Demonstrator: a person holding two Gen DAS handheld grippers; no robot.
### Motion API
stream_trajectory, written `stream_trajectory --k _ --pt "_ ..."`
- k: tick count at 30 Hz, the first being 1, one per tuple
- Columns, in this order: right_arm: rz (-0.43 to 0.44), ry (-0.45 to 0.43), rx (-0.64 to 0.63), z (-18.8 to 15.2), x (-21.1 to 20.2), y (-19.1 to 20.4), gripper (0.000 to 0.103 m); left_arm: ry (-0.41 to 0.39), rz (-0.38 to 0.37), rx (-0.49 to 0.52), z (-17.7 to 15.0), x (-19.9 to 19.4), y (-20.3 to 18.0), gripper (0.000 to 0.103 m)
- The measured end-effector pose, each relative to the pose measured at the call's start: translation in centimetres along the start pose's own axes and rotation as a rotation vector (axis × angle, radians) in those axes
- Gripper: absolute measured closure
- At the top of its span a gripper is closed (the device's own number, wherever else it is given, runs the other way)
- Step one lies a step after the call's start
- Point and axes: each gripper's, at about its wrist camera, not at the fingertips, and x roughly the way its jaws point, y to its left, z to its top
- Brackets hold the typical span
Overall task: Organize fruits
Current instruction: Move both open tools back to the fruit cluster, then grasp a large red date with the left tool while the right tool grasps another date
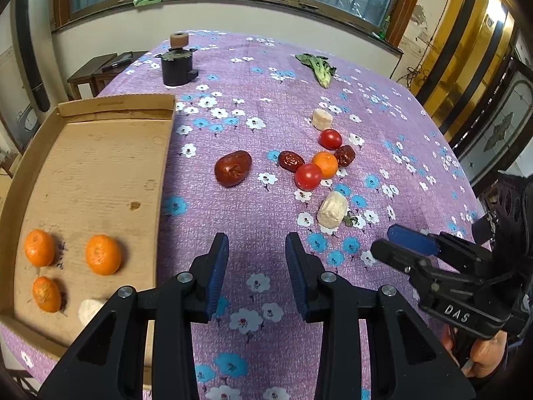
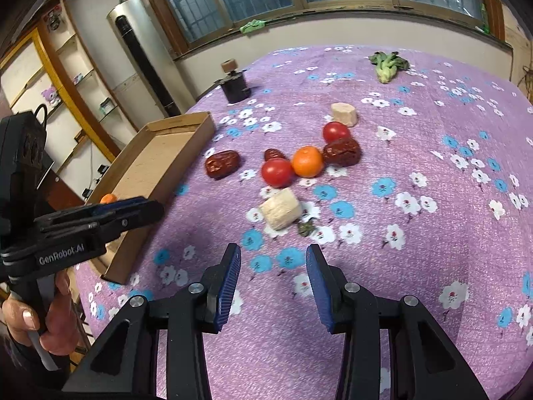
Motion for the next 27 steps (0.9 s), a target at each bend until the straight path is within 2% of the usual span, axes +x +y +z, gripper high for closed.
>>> stream_trajectory --k 7,20,22,24,27 --pt "-0.043 -0.004 0.046 2.6 1.6 -2.3 0.059 0.053 -0.026 -0.024 1.8 3.2 0.8 0.07" --pt "-0.101 -0.005 0.088 7.6 6.6 -5.0 0.052 0.109 0.036 -0.006 5.3 8.5 1.5 0.07" --pt "-0.093 -0.007 0.094 8.0 7.3 -5.2 0.044 0.124 0.04 -0.005 5.4 9.4 1.6 0.071" --pt "-0.092 -0.022 0.095 8.3 7.7 -5.5 0.041 0.104 0.049 0.009 5.6 9.6 1.4 0.07" --pt "-0.057 -0.031 0.11 8.3 7.8 -6.0 0.048 0.097 0.034 0.022 5.9 9.9 1.2 0.071"
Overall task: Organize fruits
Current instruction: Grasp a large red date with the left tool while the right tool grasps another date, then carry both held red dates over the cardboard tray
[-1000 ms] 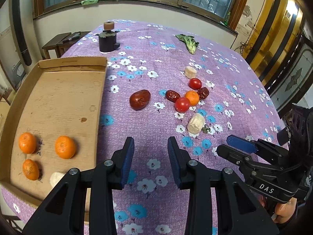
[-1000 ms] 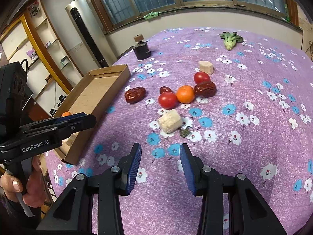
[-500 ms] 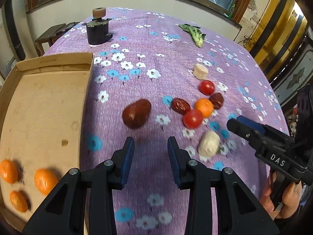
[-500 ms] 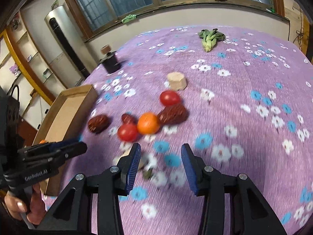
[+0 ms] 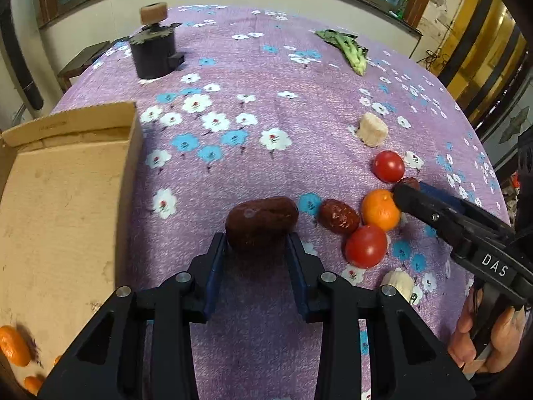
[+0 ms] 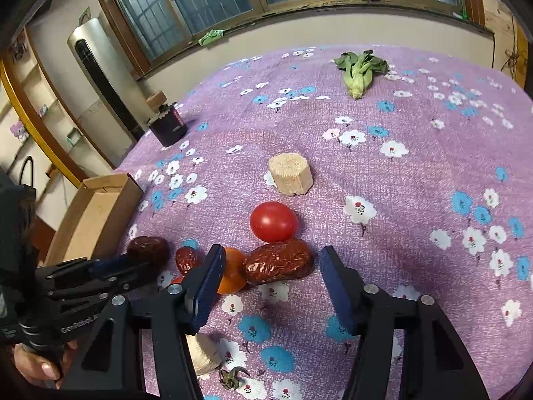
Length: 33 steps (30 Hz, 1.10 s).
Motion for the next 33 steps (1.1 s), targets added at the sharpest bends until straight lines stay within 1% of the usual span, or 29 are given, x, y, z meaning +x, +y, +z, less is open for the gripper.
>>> stream_trajectory --k 1,2,3,4,5,9,19,26,33 --pt "0.012 -0.002 0.004 -0.1 -0.1 -0.1 0.049 -0.005 -0.003 0.007 0.1 0.1 -0.1 0.07" --pt "0.005 -0.004 -0.002 -0.2 -0.2 0.0 0.052 -0.006 -0.004 0.013 0.1 0.1 -0.3 0.07" --pt "-0.008 -0.007 -0.008 -0.3 -0.4 0.0 0.059 -0.007 -0.008 0.019 0.2 0.1 -0.5 0.07" --pt "-0.01 -0.007 -0.011 -0.4 -0.6 0.1 0.058 -0.008 -0.015 0.023 0.1 0.1 -0.6 0.071" --pt "0.001 -0.01 -0.009 -0.5 -0.8 0.1 0.059 -0.01 -0.022 0.027 0.1 0.1 -0.7 0.075" --pt "0.002 -0.029 -0.028 -1.2 -2.1 0.6 0.059 -0.019 -0.034 0.026 -0.5 -0.4 -0.7 0.075" --pt "0.048 -0.066 -0.022 -3.4 -5.8 1.3 0.059 -0.06 -0.072 0.009 -2.7 -3.0 -0.8 0.075" --pt "0.062 -0.058 -0.033 -4.8 -6.8 2.4 0.059 -0.094 -0.092 -0.008 -4.2 -5.4 -0.6 0.075" --pt "0.074 -0.054 -0.064 -5.6 -7.2 4.1 0.059 -0.124 -0.091 -0.043 -5.4 -7.3 0.8 0.075"
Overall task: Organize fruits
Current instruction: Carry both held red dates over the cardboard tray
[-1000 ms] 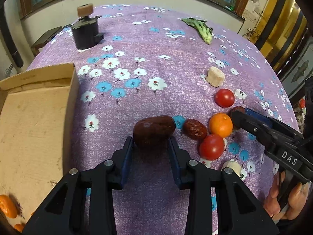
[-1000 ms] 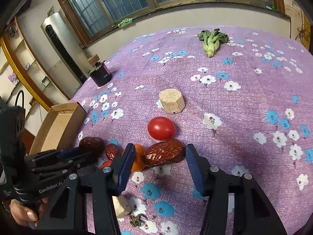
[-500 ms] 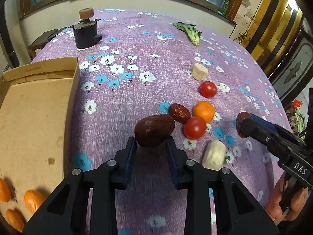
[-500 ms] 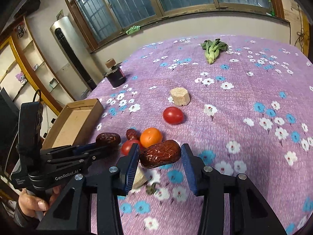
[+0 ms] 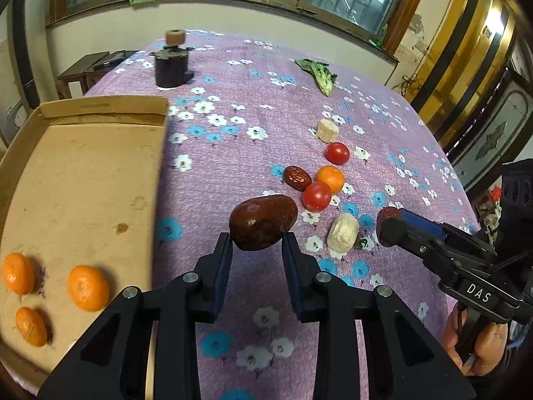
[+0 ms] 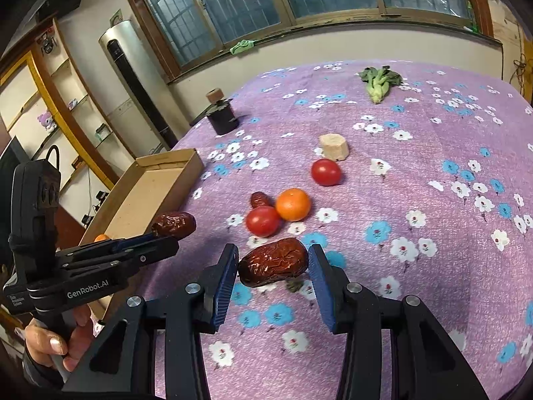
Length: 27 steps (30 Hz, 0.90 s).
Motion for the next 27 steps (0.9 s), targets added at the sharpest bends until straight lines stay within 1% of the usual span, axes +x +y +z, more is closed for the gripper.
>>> stream_trajectory --k 7,15,27 --pt "0.02 0.009 -0.042 -0.4 0.0 2.5 0.059 -0.039 0.017 -0.043 -0.8 -2.4 2.2 0.075" --pt "0.051 0.021 -0.097 -0.4 0.5 5.8 0.059 -0.094 0.062 -0.086 -1.4 -5.3 5.0 0.075" --pt "0.087 0.043 -0.167 -0.7 1.4 10.1 0.059 -0.128 0.095 -0.132 -2.1 -7.2 8.0 0.075"
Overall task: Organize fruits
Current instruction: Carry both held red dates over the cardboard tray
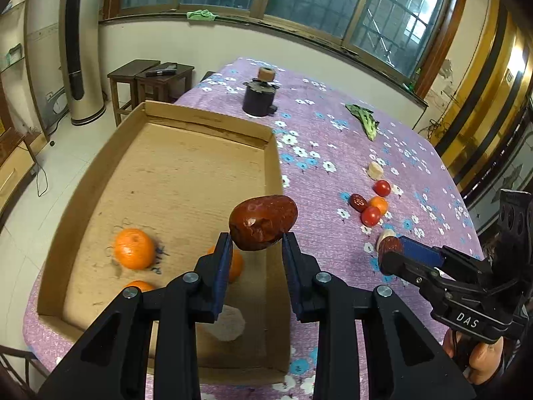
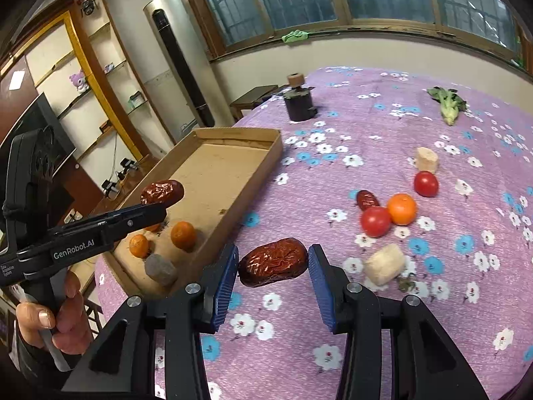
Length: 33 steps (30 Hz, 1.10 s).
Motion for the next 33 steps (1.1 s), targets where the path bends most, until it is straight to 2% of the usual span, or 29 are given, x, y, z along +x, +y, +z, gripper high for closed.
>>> stream_trajectory --k 15,33 --pt "0.041 0.021 -0.065 0.5 1.7 3.8 0.059 -0.03 0.038 -0.053 0.2 -1.3 3.8 0.075" --pt "0.077 0.04 -0.127 2.6 4.9 7.1 0.059 -0.031 0.078 -0.115 1.0 -0.8 7.5 0.075"
